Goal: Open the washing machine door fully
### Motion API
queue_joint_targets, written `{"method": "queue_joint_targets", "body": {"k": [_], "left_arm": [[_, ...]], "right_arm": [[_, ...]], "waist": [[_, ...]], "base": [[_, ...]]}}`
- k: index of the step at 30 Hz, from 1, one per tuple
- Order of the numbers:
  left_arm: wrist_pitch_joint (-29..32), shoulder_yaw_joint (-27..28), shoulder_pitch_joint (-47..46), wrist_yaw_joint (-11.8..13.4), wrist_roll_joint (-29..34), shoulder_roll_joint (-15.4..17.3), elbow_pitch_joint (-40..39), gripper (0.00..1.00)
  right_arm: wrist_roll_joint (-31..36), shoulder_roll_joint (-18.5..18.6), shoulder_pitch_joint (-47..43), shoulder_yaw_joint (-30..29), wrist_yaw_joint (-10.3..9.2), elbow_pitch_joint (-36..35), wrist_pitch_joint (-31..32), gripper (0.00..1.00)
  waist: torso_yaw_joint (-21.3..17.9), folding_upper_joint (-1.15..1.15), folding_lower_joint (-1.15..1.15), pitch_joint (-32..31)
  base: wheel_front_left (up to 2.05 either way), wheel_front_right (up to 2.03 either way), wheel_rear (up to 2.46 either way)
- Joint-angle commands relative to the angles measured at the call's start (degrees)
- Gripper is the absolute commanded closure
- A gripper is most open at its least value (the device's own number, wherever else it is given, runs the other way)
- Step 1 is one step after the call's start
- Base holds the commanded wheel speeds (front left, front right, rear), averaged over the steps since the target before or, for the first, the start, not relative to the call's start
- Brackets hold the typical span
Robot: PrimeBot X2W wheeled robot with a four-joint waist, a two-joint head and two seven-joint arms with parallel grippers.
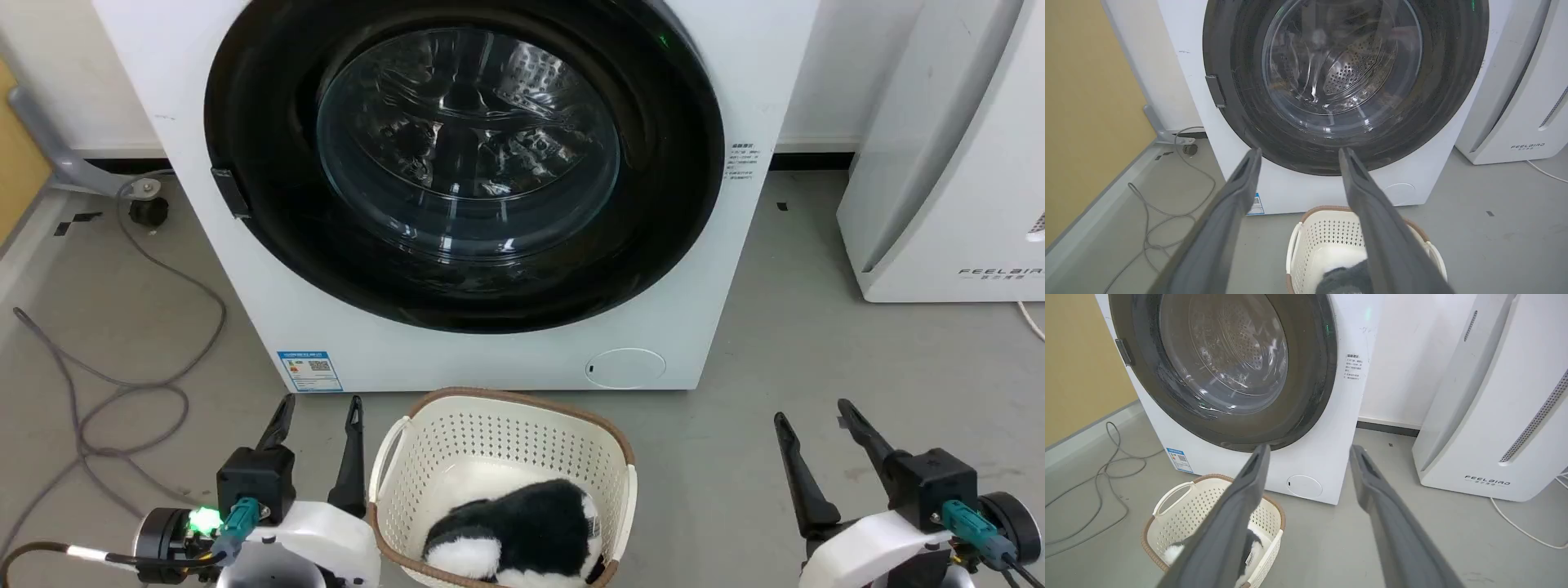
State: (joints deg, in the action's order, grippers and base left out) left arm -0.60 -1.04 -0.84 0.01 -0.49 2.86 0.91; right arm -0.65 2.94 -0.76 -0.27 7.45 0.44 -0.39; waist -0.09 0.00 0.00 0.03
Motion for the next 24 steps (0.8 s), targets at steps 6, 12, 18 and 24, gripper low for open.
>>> {"method": "queue_joint_targets", "body": {"k": [6, 12, 18, 24], "left_arm": [[-1.12, -0.86, -0.61, 0.08, -0.87, 0.00, 0.89, 0.00], [-1.84, -1.54, -0.87, 0.19, -1.37, 0.00, 1.51, 0.00], [-2.56, -2.21, -1.15, 0.32, -1.96, 0.00, 2.06, 0.00], [-3.52, -2.99, -1.49, 0.47, -2.69, 0.00, 2.84, 0.00]], "right_arm": [[-0.83, -0.01, -0.46, -0.31, 0.00, 0.48, -0.91, 1.00], [-1.32, -0.01, -0.49, -0.51, 0.01, 0.91, -1.42, 1.00], [-3.23, -0.01, -0.43, -0.81, 0.01, 1.39, -2.12, 1.00], [-11.42, -0.02, 0.31, -1.04, 0.01, 2.92, -3.23, 1.00]], "waist": [[-0.05, 0.00, 0.00, 0.04], [-0.07, 0.00, 0.00, 0.09], [-0.13, 0.00, 0.00, 0.16], [-0.26, 0.00, 0.00, 0.25]], "base": [[0.00, 0.00, 0.00], [0.00, 0.00, 0.00], [0.00, 0.00, 0.00], [0.00, 0.00, 0.00]]}}
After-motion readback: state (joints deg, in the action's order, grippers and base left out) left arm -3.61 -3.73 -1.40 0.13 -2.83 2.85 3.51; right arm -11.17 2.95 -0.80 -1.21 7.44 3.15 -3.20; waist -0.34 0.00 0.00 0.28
